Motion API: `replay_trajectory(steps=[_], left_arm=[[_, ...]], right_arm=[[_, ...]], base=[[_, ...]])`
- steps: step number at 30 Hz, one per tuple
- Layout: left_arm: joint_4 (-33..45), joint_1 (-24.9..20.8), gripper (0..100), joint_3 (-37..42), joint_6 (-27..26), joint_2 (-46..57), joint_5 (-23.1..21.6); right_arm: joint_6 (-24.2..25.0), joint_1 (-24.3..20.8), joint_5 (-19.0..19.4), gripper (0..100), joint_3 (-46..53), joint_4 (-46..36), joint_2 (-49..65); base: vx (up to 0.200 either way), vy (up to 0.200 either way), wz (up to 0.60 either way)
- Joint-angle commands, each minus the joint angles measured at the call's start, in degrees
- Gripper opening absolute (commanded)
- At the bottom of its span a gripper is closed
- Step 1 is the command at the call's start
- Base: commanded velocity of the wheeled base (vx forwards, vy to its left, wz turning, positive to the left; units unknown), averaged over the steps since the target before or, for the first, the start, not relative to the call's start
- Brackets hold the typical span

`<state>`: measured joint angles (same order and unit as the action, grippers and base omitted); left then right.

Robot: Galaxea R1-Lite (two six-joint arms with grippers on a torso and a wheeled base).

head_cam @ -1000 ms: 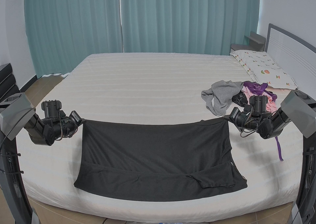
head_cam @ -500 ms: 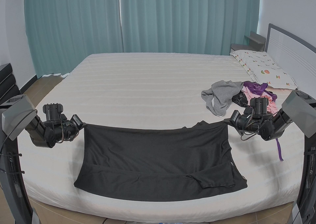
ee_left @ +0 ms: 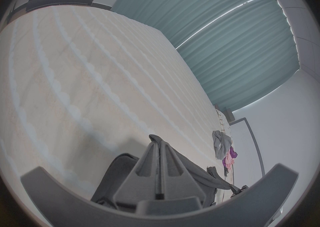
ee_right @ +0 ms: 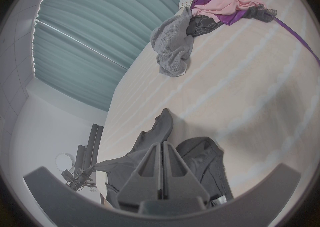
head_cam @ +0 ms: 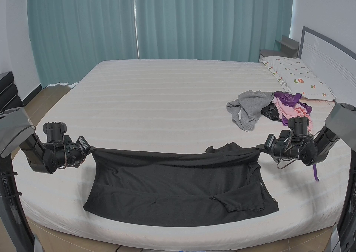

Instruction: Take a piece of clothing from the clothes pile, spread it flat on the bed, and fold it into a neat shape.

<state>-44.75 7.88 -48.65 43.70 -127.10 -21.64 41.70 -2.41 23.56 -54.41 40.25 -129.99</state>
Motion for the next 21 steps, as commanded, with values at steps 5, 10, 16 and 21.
replay_trajectory(steps=[5, 10, 16, 21], left_arm=[[-0.07, 0.91, 0, 6.03, -0.02, 4.84, -3.76], [-0.16, 1.09, 0, 9.28, -1.87, 4.67, -4.03], [-0.16, 2.67, 0, 13.06, -4.06, 4.4, -4.55], [-0.16, 3.55, 0, 15.78, -7.32, 4.23, -5.08]], right_arm=[[-1.1, 2.24, 2.1, 0, 6.24, 0.09, 4.22], [-5.58, 2.68, 2.89, 0, 11.43, 0.18, 4.3], [-7.95, 2.68, 2.89, 0, 16.0, 2.99, 3.43], [-9.62, 2.06, 2.71, 0, 19.78, 9.14, 1.05]], base=[[0.0, 0.0, 0.0], [0.0, 0.0, 0.0], [0.0, 0.0, 0.0], [0.0, 0.0, 0.0]])
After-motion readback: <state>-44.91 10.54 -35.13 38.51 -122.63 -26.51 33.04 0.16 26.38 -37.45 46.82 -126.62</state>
